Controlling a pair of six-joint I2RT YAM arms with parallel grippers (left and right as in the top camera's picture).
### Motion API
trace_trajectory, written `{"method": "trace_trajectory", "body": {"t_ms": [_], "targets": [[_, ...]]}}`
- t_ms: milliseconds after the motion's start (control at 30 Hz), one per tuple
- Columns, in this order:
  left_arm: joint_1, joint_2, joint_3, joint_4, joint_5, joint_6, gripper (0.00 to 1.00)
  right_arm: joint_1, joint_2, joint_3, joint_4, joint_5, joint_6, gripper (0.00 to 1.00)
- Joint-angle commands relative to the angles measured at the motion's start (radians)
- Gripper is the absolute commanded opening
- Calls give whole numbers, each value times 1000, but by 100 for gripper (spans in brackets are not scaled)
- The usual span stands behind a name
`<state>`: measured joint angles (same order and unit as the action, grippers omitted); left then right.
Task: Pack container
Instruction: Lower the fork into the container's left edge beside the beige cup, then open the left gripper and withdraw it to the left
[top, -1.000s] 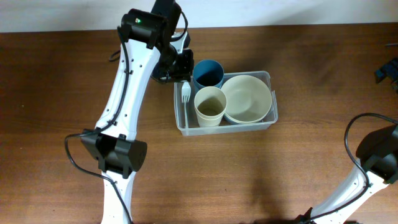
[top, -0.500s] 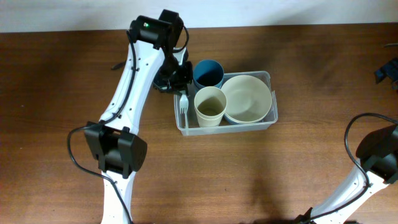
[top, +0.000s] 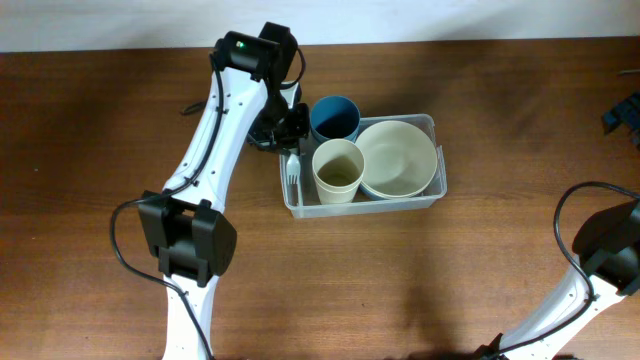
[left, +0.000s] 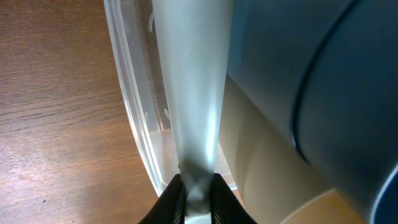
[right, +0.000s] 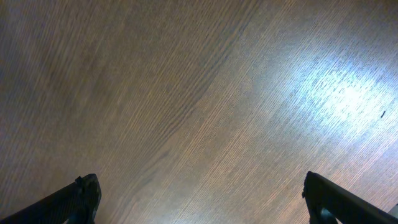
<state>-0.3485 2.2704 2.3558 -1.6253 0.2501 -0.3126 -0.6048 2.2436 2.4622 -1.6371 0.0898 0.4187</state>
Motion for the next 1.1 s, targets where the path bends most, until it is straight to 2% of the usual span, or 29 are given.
{"method": "trace_trajectory", "body": {"t_ms": [0,67,333,467,633,767,867,900,933,967,1000,1033,1067], "targets": [[-19,-8,-3,13,-11,-9,18,-5,-8,-4,3,16,4,99],[-24,-8,-3,22,-12,-9,21,-5,-8,-4,3,16,4,99],[-29,-8,-3,27,-36,-9,22,-5,-8,-4,3,16,4,99],[-24,-8,-3,27,-82,-9,32,-5,-8,-4,3,16,4,99],[36,-28,37,-10,-84,-9,33,-5,-8,-4,3,16,4,99],[88,-91,58,-39,-121,-9,40,-5,-8,-4,3,16,4,99],[118,-155,58,-63,-162,-9,49,-5,-8,-4,3,16,4,99],[125,-181,58,-63,-161,-9,55,-5,-8,-4,3,16,4,99],[129,-207,58,-63,-161,-10,61,-5,-8,-4,3,16,4,99],[129,-233,58,-63,-166,-10,73,-5,-8,-4,3,16,4,99],[129,-262,58,-63,-169,-10,93,-5,-8,-4,3,16,4,99],[128,-284,57,-63,-169,-10,100,-5,-8,-4,3,16,4,99],[124,-310,57,-63,-170,-13,100,-5,-8,-4,3,16,4,99]]}}
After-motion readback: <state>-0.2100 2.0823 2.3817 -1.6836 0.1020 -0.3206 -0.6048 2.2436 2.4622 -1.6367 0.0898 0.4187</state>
